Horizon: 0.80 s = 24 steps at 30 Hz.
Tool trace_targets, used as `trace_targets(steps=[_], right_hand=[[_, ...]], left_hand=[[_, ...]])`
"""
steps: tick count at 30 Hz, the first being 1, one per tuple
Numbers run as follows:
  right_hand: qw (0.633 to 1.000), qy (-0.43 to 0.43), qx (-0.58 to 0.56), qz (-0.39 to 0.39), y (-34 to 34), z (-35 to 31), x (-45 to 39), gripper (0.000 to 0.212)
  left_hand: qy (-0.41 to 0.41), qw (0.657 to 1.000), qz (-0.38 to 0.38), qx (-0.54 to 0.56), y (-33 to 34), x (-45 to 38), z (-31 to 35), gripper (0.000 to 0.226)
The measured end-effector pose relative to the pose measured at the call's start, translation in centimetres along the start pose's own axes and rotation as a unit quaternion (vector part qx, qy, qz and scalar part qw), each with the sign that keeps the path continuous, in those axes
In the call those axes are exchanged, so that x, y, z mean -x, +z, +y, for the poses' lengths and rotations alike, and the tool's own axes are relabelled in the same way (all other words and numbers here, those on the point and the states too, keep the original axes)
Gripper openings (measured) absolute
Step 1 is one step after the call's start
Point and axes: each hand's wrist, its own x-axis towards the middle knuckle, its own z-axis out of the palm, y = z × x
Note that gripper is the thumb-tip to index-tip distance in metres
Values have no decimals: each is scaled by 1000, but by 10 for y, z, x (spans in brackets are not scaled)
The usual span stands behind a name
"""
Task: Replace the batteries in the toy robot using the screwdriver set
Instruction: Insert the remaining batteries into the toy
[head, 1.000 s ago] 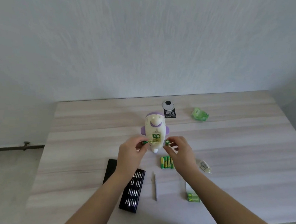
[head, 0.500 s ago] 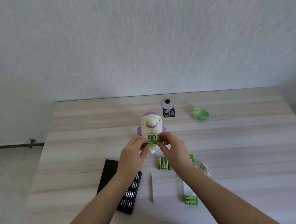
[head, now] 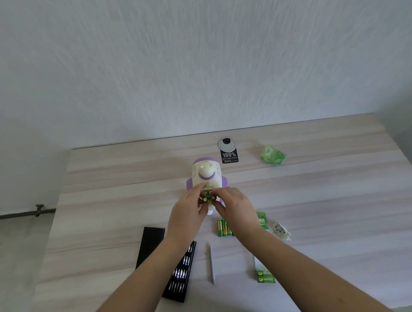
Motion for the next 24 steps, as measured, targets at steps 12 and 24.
trace_targets(steps=[12, 24], right_hand=[[998, 3, 54, 12, 13, 8, 1, 16], [992, -43, 113, 37, 12, 12, 19, 29]], left_hand=[[32, 998, 36, -51, 4, -4, -10, 25], [16, 999, 32, -41, 1, 10, -23, 46]])
